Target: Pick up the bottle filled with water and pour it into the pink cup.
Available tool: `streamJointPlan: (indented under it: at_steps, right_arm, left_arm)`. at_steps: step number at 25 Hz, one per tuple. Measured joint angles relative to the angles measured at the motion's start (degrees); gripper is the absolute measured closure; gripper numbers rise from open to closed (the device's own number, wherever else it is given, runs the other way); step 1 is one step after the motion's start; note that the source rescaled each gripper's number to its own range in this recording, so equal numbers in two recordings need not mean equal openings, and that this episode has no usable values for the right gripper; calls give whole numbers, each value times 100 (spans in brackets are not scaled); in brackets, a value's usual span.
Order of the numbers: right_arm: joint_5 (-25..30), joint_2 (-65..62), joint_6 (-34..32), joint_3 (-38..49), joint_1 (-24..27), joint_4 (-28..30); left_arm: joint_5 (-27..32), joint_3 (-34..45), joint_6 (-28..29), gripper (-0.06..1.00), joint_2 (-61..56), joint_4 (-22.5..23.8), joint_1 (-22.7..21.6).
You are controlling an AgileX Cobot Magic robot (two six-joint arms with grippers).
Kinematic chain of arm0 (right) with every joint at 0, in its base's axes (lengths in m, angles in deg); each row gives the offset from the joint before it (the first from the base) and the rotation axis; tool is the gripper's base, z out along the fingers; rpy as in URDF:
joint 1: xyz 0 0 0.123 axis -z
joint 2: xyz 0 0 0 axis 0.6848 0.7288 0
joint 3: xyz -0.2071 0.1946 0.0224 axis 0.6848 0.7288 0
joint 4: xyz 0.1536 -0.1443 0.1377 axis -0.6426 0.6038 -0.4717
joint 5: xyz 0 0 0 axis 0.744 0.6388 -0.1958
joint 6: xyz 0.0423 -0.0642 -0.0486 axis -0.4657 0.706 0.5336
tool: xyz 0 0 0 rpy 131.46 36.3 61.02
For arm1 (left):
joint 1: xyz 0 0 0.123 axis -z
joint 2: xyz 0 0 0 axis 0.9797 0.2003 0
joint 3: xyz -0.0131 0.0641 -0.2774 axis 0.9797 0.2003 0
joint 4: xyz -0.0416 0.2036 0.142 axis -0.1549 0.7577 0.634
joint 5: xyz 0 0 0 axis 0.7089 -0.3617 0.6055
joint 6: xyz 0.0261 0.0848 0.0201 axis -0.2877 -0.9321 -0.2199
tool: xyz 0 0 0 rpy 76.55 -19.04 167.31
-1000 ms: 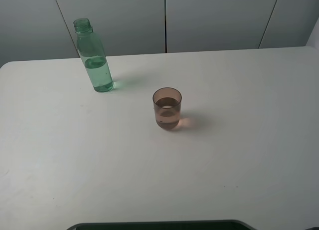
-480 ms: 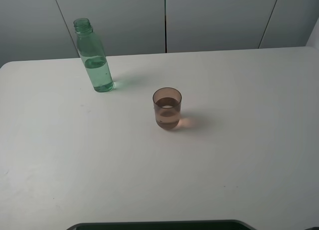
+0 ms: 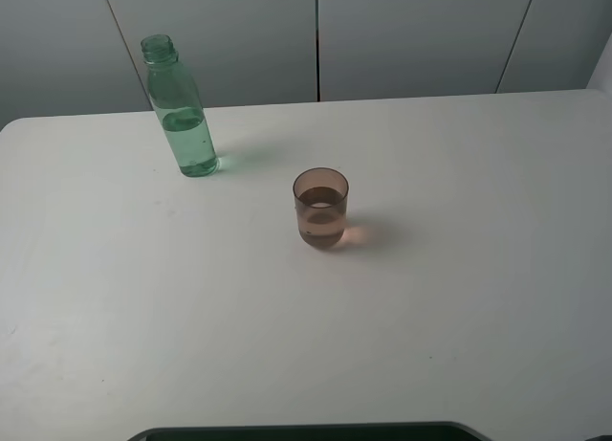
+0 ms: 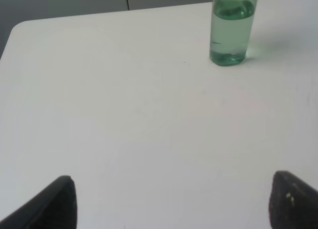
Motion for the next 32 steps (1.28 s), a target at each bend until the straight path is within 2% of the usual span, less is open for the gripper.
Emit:
streamJointPlan:
  at_steps: [32]
  right_arm:
    - [0,0,0,0,0,0]
  left_arm:
    - [0,0,258,1,0,139,0]
